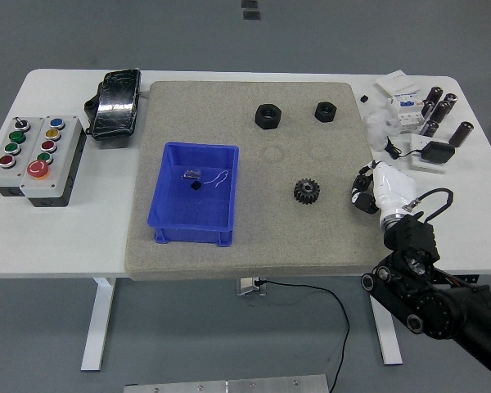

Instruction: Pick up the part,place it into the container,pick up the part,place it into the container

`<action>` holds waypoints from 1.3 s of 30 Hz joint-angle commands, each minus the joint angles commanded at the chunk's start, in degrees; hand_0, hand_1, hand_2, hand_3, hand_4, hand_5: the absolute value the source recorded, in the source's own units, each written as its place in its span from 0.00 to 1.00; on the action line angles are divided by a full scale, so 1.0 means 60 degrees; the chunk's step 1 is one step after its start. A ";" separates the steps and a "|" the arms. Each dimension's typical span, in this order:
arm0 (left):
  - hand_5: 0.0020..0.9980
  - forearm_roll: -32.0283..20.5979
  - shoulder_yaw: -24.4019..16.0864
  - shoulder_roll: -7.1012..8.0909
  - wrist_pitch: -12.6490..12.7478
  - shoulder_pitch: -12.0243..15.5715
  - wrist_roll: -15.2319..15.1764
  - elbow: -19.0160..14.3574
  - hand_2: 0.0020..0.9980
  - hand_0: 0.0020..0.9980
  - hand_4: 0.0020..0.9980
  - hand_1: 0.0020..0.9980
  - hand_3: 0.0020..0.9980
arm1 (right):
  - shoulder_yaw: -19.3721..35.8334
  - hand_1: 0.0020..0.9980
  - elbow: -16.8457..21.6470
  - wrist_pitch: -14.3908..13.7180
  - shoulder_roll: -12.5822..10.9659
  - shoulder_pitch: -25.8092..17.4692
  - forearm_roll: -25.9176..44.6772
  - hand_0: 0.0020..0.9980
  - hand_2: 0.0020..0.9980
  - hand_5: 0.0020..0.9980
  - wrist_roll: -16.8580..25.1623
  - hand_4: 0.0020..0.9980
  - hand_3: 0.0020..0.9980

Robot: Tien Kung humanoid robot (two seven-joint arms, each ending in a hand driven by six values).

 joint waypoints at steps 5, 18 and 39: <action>0.37 0.0008 -0.0021 0.0000 0.0003 0.0017 0.0013 0.0000 0.53 0.63 0.66 0.55 0.61 | -0.0221 0.57 0.0963 -0.0499 -0.0091 0.0037 0.0374 0.40 0.48 0.00 0.0153 0.53 0.53; 0.37 0.0107 -0.0124 -0.0008 0.0003 0.0031 0.0077 0.0000 0.53 0.63 0.66 0.55 0.61 | -0.2639 0.61 0.3115 -0.1168 0.0782 0.1184 0.2614 0.50 0.56 0.00 0.1429 0.56 0.56; 0.37 0.0350 -0.0370 0.0028 -0.0001 0.0014 0.0180 0.0000 0.53 0.63 0.66 0.55 0.61 | -0.4004 0.79 0.1753 -0.0158 0.1374 0.1935 0.2466 0.72 0.80 0.21 0.1148 0.47 0.73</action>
